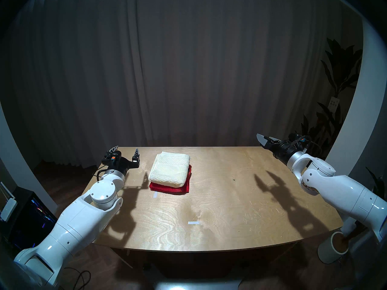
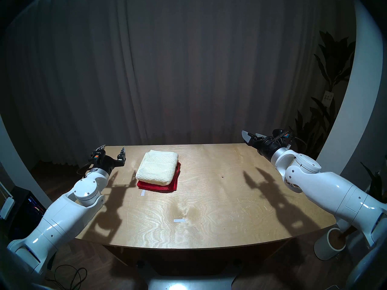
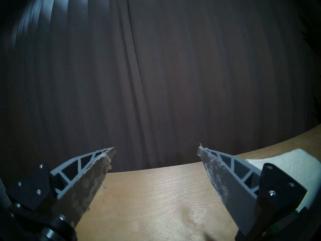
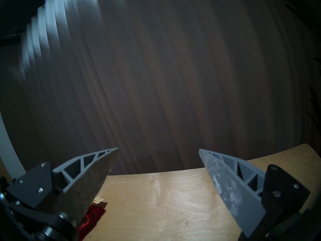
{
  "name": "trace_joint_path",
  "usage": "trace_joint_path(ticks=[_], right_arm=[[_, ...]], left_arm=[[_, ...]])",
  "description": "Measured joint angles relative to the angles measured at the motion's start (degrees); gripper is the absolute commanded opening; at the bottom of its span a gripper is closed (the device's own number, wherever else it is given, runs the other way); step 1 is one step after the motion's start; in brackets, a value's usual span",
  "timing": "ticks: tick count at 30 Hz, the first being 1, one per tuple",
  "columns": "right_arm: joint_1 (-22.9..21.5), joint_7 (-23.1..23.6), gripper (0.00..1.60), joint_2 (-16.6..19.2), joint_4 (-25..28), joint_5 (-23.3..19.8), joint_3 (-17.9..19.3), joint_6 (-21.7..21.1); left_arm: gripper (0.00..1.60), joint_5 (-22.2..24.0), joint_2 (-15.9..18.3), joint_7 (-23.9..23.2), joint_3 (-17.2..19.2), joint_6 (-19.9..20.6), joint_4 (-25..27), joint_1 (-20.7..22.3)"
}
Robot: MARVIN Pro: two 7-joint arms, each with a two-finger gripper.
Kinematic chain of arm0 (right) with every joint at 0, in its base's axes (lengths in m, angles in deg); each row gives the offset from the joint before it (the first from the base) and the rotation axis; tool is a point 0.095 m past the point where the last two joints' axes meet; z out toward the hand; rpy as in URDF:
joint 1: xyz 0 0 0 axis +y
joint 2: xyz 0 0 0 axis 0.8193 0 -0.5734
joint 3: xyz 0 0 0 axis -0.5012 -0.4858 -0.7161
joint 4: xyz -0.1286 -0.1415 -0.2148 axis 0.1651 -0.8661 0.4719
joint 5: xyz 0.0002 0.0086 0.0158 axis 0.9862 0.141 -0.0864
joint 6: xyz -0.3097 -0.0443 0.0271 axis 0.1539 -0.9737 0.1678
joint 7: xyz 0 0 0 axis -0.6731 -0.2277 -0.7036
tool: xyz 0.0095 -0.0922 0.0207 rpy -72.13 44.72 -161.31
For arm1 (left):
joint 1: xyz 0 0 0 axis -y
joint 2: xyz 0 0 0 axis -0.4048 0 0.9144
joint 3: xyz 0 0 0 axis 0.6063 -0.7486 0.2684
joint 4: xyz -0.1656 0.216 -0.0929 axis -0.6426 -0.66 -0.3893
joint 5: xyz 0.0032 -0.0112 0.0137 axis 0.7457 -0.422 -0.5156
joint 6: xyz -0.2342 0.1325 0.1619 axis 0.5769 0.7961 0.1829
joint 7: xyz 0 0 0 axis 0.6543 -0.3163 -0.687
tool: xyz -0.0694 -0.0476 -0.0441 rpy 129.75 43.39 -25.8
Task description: Fold each towel twice and stack them on table
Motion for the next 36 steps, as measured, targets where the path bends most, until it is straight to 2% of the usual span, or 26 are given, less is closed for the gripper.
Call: trace_joint_path(ticks=[7, 15, 24, 36], right_arm=[[-1.82, -1.97, 1.60, -3.50, -3.23, 4.36, -1.45, -0.12], [-4.04, -3.46, 1.60, -7.22, -7.34, 8.07, -2.78, -0.10], [-4.86, -2.49, 1.60, -8.54, -9.83, 8.74, -2.71, 0.21], [-4.89, -1.76, 1.60, -8.86, -9.89, 7.87, -2.58, 0.16]], left_arm=[[1.60, 3.51, 1.15, -6.29, 1.36, -1.51, -4.12, 0.91], [1.60, 4.93, 1.00, -9.62, 1.52, -2.94, -6.93, 2.23], [1.60, 4.81, -0.32, -11.69, 1.37, -4.83, -9.77, 3.76], [1.60, 3.72, -1.10, -13.21, 1.29, -5.50, -10.98, 4.60]])
